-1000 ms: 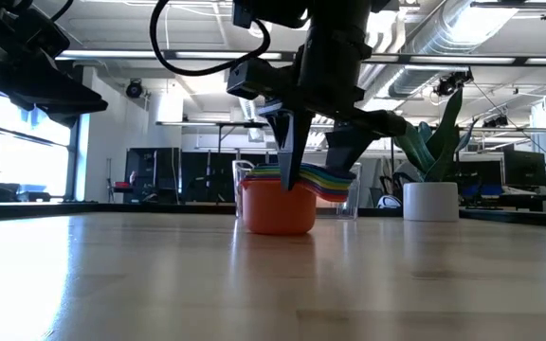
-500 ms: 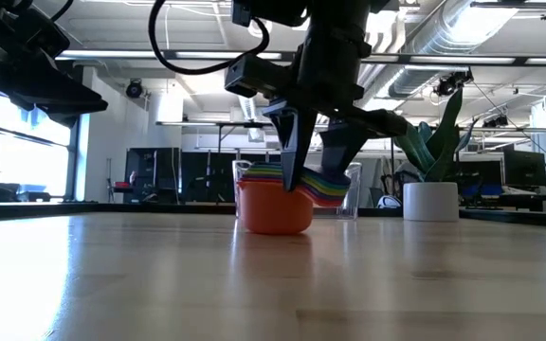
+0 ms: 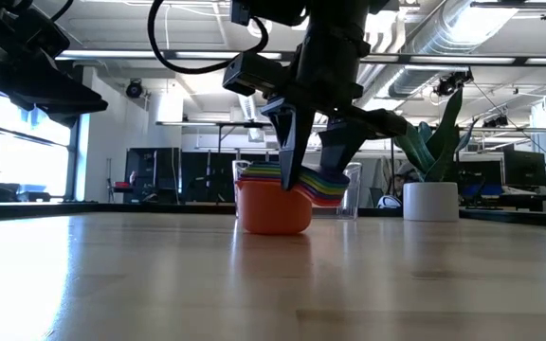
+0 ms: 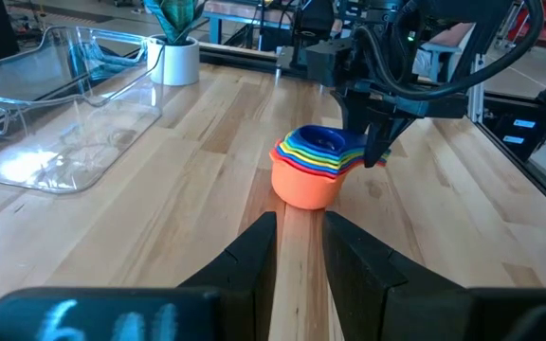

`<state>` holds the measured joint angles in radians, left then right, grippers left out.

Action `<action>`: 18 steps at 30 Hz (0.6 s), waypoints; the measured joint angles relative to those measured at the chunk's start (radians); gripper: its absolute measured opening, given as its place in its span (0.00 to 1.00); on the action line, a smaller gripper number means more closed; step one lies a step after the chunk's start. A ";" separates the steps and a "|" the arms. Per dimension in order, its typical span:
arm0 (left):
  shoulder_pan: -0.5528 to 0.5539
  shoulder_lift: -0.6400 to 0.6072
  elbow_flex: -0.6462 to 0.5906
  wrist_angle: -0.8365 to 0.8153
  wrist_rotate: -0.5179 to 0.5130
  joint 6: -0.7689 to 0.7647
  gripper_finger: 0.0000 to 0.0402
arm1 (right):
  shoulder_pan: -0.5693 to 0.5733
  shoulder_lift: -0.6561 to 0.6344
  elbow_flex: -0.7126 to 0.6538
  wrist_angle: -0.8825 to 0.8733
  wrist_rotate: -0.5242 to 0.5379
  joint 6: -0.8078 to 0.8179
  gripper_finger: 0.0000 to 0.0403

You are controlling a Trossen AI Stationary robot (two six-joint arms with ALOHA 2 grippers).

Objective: Nest measuring cups in basket
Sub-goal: Put the stacked measuring cups into the transparent bin

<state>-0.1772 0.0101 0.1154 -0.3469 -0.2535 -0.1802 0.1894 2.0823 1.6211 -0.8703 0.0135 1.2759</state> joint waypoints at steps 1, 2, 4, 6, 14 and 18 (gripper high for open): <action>0.000 0.000 0.000 0.000 0.000 0.000 0.19 | 0.000 0.000 0.000 0.000 0.000 0.000 0.34; 0.000 0.000 0.000 0.000 0.000 0.000 0.19 | 0.000 0.000 0.000 0.000 0.000 0.000 0.34; 0.000 0.000 0.000 0.000 0.000 0.000 0.19 | 0.000 0.000 0.000 0.000 0.001 0.001 0.34; 0.000 0.000 0.000 0.000 0.000 0.000 0.19 | 0.000 0.000 0.000 0.000 0.004 0.003 0.34; 0.000 0.000 0.000 0.000 0.000 0.000 0.19 | 0.002 0.000 0.001 0.005 0.013 0.007 0.34; 0.000 0.000 0.000 0.000 0.000 0.000 0.20 | 0.008 -0.018 0.001 -0.002 0.042 0.009 0.34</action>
<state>-0.1776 0.0101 0.1154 -0.3470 -0.2535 -0.1802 0.1971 2.0647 1.6218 -0.8723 0.0556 1.2844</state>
